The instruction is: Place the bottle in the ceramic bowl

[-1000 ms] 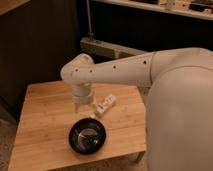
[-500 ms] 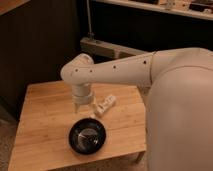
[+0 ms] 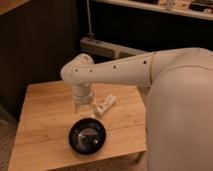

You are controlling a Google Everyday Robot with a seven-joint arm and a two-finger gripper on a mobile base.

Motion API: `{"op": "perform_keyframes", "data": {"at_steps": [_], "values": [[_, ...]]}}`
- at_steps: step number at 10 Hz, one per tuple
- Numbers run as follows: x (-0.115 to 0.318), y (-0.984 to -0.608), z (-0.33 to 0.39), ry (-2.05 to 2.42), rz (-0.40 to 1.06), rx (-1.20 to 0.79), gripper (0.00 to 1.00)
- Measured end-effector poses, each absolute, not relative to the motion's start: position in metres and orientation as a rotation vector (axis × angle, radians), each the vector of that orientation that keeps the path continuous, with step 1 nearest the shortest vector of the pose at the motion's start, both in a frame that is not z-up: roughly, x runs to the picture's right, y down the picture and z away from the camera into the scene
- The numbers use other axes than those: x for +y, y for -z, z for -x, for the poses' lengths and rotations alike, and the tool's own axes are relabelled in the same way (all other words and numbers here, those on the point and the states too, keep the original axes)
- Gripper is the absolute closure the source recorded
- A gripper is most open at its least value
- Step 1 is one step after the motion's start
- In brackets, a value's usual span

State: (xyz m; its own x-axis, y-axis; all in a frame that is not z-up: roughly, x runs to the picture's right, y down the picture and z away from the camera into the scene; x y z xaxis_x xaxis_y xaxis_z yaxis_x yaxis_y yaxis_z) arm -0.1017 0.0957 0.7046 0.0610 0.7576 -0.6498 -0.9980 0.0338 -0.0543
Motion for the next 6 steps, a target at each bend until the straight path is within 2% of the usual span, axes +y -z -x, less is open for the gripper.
{"op": "perform_keyframes", "data": {"at_steps": [3, 6], "values": [[0.088, -0.709, 0.089, -1.524, 0.565, 0.535, 0.35], [0.059, -0.737, 0.048, -1.669, 0.542, 0.562, 0.35]]}}
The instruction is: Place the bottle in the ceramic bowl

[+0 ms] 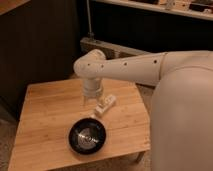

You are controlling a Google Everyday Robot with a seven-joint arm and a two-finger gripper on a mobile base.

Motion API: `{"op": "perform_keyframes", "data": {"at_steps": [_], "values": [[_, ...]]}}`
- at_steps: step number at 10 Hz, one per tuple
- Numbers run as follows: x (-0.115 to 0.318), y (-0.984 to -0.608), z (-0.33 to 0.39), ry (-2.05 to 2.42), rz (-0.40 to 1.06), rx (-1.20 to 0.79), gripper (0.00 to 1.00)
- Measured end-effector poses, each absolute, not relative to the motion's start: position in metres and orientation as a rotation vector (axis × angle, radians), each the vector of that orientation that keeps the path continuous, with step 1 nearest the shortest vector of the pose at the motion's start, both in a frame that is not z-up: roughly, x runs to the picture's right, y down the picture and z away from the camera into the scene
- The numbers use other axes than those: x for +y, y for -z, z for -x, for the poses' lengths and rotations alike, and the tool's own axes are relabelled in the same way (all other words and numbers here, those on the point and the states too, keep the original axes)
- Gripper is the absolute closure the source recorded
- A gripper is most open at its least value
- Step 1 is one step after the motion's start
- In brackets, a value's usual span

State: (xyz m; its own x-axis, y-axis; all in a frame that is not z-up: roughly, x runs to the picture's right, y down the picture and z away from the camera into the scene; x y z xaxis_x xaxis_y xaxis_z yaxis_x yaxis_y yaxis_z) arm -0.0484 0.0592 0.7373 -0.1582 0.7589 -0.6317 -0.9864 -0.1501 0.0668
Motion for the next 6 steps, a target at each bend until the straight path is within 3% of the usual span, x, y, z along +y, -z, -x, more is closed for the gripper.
{"op": "perform_keyframes", "data": {"at_steps": [6], "values": [[0.043, -0.809, -0.047, -1.921, 0.522, 0.614, 0.35]]}}
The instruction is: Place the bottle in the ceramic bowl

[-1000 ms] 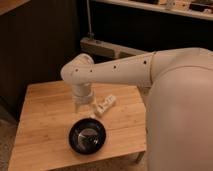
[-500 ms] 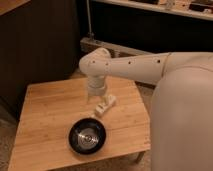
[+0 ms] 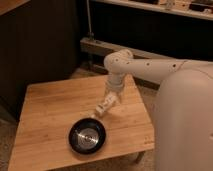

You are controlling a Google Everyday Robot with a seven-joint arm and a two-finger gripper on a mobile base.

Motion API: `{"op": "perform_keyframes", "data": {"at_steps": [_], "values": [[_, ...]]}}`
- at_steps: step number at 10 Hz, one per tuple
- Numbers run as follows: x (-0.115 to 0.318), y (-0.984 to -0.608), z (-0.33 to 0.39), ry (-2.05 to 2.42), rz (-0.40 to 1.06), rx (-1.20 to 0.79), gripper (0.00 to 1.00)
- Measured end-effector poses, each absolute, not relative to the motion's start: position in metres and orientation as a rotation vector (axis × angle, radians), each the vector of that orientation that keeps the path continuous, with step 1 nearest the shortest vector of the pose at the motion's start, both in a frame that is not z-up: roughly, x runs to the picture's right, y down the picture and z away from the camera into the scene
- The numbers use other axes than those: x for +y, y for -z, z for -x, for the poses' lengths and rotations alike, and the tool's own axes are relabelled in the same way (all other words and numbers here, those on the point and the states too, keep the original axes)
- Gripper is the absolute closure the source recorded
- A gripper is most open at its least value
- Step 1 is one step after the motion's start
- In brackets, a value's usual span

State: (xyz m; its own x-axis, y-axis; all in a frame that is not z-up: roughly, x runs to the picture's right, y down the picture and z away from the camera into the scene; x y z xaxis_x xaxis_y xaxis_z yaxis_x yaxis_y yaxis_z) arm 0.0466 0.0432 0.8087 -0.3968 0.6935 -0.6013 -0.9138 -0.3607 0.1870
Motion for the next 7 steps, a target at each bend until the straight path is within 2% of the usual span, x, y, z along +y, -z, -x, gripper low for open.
{"op": "perform_keyframes", "data": {"at_steps": [7], "values": [[0.051, -0.857, -0.013, -1.914, 0.558, 0.624, 0.35]]}}
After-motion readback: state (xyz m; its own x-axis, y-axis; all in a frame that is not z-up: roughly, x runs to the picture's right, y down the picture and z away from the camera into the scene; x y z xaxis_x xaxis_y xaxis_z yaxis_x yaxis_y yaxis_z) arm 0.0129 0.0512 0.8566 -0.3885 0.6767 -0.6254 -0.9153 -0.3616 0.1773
